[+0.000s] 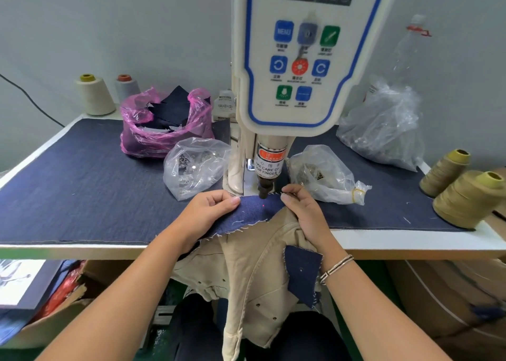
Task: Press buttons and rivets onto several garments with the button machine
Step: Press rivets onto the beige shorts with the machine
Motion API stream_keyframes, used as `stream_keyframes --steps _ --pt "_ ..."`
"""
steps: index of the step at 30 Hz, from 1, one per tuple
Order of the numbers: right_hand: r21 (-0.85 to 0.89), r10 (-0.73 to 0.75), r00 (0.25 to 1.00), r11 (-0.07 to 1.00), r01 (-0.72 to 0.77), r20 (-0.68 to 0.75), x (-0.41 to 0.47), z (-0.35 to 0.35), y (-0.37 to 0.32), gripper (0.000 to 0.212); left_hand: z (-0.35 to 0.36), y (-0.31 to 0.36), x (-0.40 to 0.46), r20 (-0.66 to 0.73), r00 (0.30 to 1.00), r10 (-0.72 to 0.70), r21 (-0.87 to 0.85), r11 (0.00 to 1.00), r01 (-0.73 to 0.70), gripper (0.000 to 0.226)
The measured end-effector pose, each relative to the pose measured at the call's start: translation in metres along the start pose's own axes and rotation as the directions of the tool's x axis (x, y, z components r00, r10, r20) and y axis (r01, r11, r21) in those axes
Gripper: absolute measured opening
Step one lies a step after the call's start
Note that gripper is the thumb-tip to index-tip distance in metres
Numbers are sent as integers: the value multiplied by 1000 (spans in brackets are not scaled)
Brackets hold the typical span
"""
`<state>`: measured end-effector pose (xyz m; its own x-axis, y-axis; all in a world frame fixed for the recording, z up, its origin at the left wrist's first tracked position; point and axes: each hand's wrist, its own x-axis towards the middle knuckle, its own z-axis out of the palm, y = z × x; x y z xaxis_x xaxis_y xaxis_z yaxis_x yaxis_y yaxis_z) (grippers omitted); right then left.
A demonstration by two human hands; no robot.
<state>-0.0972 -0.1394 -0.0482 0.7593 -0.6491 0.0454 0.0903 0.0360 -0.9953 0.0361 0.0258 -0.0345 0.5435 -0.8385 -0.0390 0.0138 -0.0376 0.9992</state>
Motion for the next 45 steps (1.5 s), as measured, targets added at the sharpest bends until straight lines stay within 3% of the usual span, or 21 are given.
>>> stream_keyframes --steps 45 --pt "-11 -3 1000 1000 3 2 -5 1 -3 19 -4 -6 3 20 1000 -9 -33 999 10 23"
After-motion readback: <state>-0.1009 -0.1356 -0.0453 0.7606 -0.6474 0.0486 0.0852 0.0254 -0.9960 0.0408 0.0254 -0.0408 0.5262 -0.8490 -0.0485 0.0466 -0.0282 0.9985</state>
